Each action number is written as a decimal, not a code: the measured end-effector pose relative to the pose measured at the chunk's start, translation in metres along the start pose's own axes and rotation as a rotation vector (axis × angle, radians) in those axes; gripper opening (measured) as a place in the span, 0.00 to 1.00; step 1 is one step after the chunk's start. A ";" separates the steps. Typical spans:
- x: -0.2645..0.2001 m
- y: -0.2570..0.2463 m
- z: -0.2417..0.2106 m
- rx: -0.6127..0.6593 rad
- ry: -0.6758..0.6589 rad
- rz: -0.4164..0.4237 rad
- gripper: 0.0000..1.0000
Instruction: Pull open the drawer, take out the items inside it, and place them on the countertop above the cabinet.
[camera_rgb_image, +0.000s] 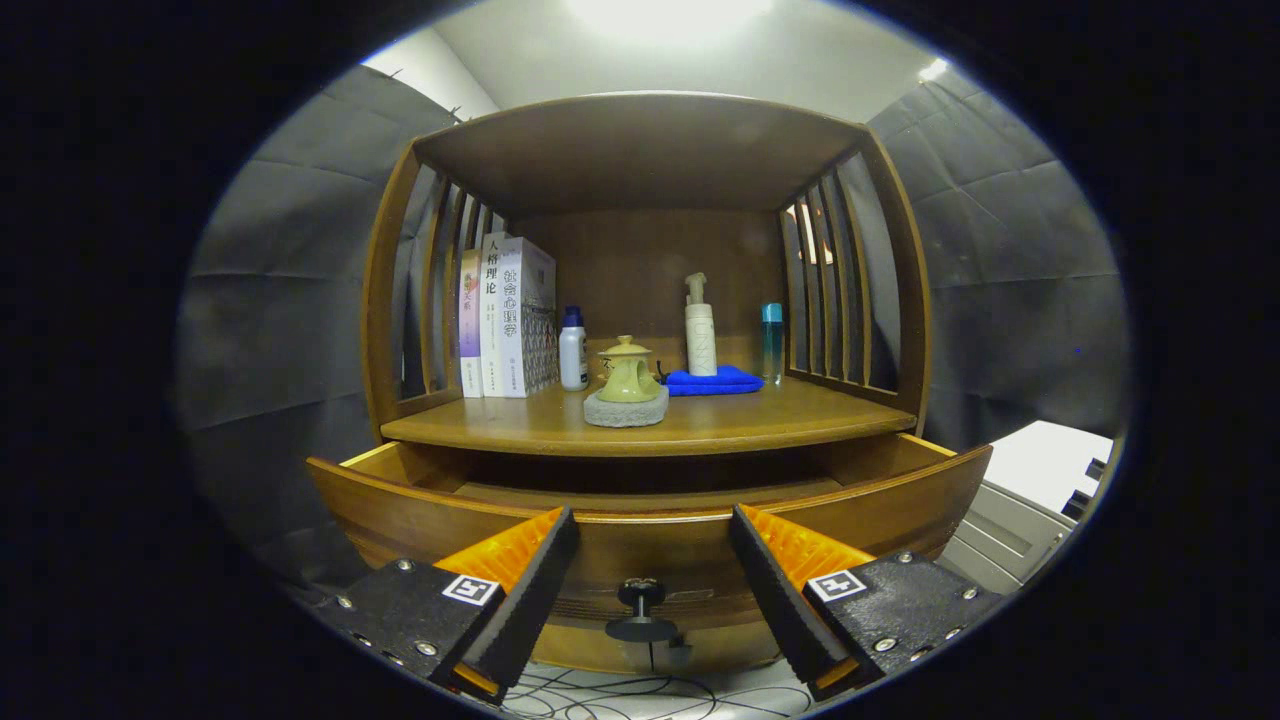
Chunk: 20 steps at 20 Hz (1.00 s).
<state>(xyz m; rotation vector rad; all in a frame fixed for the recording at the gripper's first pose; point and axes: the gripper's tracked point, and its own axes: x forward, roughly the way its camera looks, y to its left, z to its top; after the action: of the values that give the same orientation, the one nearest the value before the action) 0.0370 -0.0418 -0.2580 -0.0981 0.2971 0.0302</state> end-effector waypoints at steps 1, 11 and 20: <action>0.007 0.000 0.001 0.000 -0.001 0.000 0.96; 0.070 -0.001 0.000 0.006 0.001 0.004 0.96; 0.078 0.002 0.000 -0.019 0.013 -0.002 0.96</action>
<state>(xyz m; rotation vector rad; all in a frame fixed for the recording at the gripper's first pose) 0.1112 -0.0390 -0.2812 -0.1176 0.3098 0.0299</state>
